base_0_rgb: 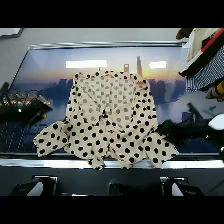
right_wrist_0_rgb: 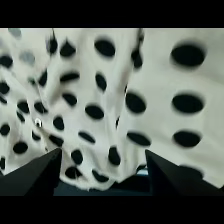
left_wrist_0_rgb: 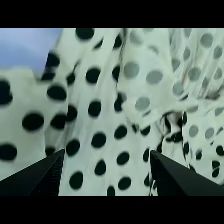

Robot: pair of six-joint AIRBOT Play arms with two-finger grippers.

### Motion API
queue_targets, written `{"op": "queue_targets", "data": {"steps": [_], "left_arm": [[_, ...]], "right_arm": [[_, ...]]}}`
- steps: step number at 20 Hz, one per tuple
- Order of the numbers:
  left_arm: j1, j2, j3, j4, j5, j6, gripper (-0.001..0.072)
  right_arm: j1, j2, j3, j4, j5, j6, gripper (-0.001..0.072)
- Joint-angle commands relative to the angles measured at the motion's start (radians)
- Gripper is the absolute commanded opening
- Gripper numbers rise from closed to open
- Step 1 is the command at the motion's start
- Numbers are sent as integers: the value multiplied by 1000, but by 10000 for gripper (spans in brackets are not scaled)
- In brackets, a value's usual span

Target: Fold the clothes and pants, and hang the long-sleeved shirts on hangers.

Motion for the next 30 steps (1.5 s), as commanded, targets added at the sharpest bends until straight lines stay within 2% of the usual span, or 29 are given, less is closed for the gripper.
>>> {"op": "queue_targets", "data": {"steps": [1,3,6,10,11,14,15,18,23,28,29,30], "left_arm": [[-3,214,-267,-72,-6,-69,615],[-8,277,-325,-85,-55,-74,615],[-11,327,-368,-85,-157,-72,616],[-11,345,-404,-92,-208,-72,616],[-11,345,-415,-101,-209,-71,616],[-17,341,-467,-154,-208,-69,616],[-35,342,-494,-179,-200,-69,616],[-134,341,-577,-230,-122,-78,616],[-340,323,-662,-343,186,-141,616],[-505,148,-661,-372,369,-159,603],[-523,111,-658,-392,386,-159,453],[-531,86,-653,-412,393,-156,101]], "right_arm": [[157,130,-227,55,-52,137,602],[259,128,-259,55,-114,187,601],[385,94,-269,10,-172,336,599],[495,-47,-269,70,-266,364,598],[511,-81,-269,91,-293,363,580],[523,-112,-267,97,-378,352,64],[523,-109,-262,93,-386,352,26],[523,-107,-249,85,-372,352,20],[523,-108,-249,84,-362,352,20],[523,-107,-248,84,-358,353,20],[523,-107,-246,85,-354,352,20],[523,-103,-245,85,-342,352,20]]}}
